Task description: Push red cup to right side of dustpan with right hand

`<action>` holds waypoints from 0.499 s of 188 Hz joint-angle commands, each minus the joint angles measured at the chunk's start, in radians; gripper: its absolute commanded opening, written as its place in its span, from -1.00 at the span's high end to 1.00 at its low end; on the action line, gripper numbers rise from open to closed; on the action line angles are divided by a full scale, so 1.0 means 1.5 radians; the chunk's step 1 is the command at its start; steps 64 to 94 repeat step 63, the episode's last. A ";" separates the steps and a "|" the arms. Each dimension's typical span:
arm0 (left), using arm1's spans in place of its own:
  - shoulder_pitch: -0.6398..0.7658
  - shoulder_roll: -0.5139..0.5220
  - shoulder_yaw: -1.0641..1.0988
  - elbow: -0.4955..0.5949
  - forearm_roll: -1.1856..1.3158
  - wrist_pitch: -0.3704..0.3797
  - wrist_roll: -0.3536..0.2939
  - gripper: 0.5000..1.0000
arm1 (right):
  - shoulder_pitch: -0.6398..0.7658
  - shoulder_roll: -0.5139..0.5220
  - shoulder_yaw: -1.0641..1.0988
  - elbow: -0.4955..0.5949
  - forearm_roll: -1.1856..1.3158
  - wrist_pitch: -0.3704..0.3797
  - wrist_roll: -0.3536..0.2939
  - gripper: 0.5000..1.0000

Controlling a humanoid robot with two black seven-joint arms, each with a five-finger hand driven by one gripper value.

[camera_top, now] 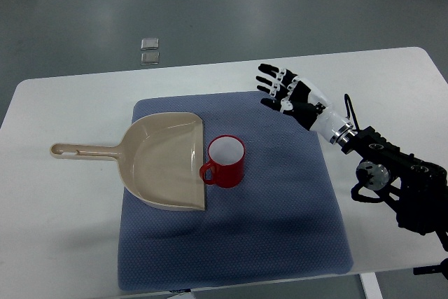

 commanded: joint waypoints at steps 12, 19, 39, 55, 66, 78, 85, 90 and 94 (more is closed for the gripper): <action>0.000 0.000 0.002 -0.001 0.000 0.000 0.000 -1.00 | 0.024 -0.016 0.038 -0.032 0.237 -0.034 -0.084 -0.73; 0.000 0.000 0.002 -0.001 0.000 0.000 0.000 -1.00 | 0.032 -0.021 0.037 -0.033 0.277 -0.034 -0.109 -0.73; 0.000 0.000 0.003 -0.001 0.000 0.000 0.000 -1.00 | 0.033 -0.026 0.045 -0.033 0.297 -0.025 -0.113 -0.73; 0.000 0.000 0.002 -0.001 0.000 0.000 0.000 -1.00 | 0.033 -0.025 0.045 -0.033 0.298 -0.026 -0.113 -0.73; 0.000 0.000 0.002 -0.001 0.000 0.000 0.000 -1.00 | 0.032 -0.021 0.045 -0.033 0.298 -0.028 -0.112 -0.73; 0.000 0.000 0.002 -0.001 0.000 0.000 0.000 -1.00 | 0.032 -0.021 0.045 -0.033 0.298 -0.028 -0.112 -0.73; 0.000 0.000 0.002 -0.001 0.000 0.000 0.000 -1.00 | 0.032 -0.021 0.045 -0.033 0.298 -0.028 -0.112 -0.73; 0.000 0.000 0.002 -0.001 0.000 0.000 0.000 -1.00 | 0.032 -0.021 0.045 -0.033 0.298 -0.028 -0.112 -0.73; 0.000 0.000 0.002 -0.001 0.000 0.000 0.000 -1.00 | 0.032 -0.021 0.045 -0.033 0.298 -0.028 -0.112 -0.73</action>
